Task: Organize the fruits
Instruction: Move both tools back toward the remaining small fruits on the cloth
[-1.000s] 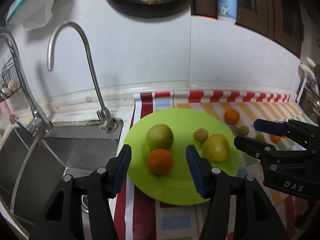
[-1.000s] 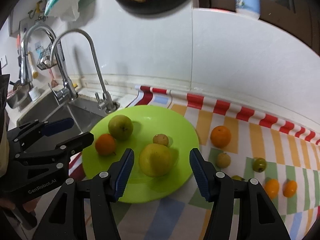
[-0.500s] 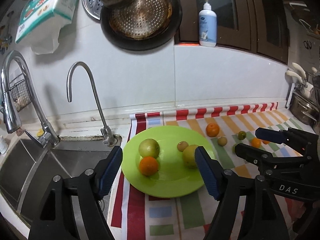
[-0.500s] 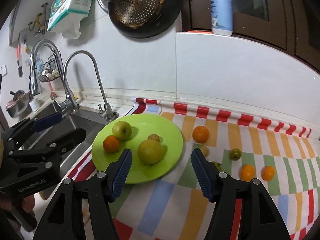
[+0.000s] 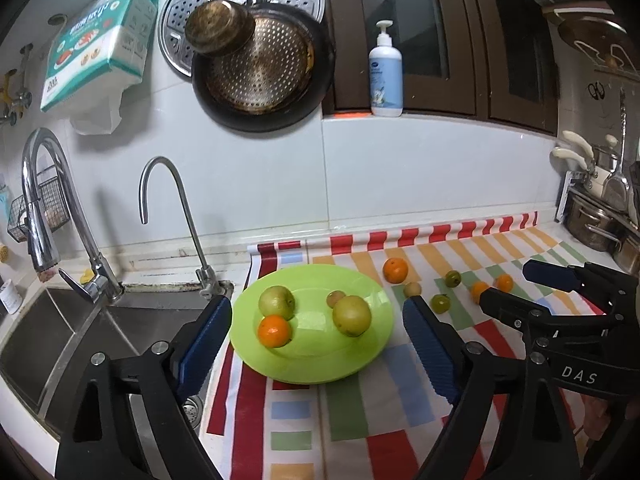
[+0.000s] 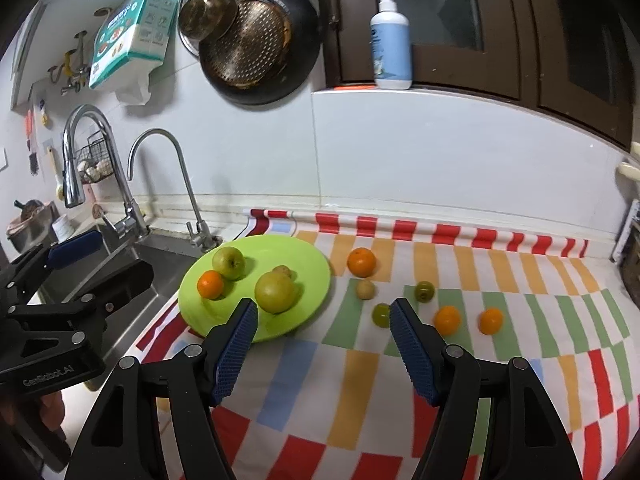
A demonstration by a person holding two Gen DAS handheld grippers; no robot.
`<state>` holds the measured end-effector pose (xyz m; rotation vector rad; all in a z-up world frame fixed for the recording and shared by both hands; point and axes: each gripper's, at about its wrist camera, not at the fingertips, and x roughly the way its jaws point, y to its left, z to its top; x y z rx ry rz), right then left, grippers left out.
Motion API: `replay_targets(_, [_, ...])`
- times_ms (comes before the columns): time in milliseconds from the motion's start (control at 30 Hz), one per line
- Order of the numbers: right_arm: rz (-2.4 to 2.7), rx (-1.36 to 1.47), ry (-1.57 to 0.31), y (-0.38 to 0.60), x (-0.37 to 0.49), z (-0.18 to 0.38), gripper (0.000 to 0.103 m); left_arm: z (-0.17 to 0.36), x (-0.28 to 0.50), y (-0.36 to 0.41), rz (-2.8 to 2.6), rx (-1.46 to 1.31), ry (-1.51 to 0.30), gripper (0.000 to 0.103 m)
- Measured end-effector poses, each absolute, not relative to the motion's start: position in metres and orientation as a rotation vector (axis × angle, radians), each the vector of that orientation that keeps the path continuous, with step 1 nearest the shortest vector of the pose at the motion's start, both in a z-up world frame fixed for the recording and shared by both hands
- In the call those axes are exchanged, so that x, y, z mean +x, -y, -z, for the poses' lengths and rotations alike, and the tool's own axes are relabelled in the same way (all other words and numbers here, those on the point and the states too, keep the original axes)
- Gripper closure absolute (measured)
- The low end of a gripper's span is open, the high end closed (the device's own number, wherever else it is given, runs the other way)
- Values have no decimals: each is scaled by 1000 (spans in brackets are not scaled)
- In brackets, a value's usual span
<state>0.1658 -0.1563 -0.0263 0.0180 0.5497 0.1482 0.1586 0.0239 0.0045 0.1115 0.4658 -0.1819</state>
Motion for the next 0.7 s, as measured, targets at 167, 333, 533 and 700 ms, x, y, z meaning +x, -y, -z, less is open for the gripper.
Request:
replay_targets(167, [-119,18,-530,172,153,21,34,-9,149,-9,196,104,-445,11])
replay_targets(333, [-92,15,-517,190,142,18,34,-13,144,7,210,102,-426,6])
replay_targets(533, [-60,17,-511,212,136,16,34,-14,142,26,225,104,-412,3])
replay_targets(700, [-38,12,-501,224,133,16,34,-11,146,41,251,102,-426,2])
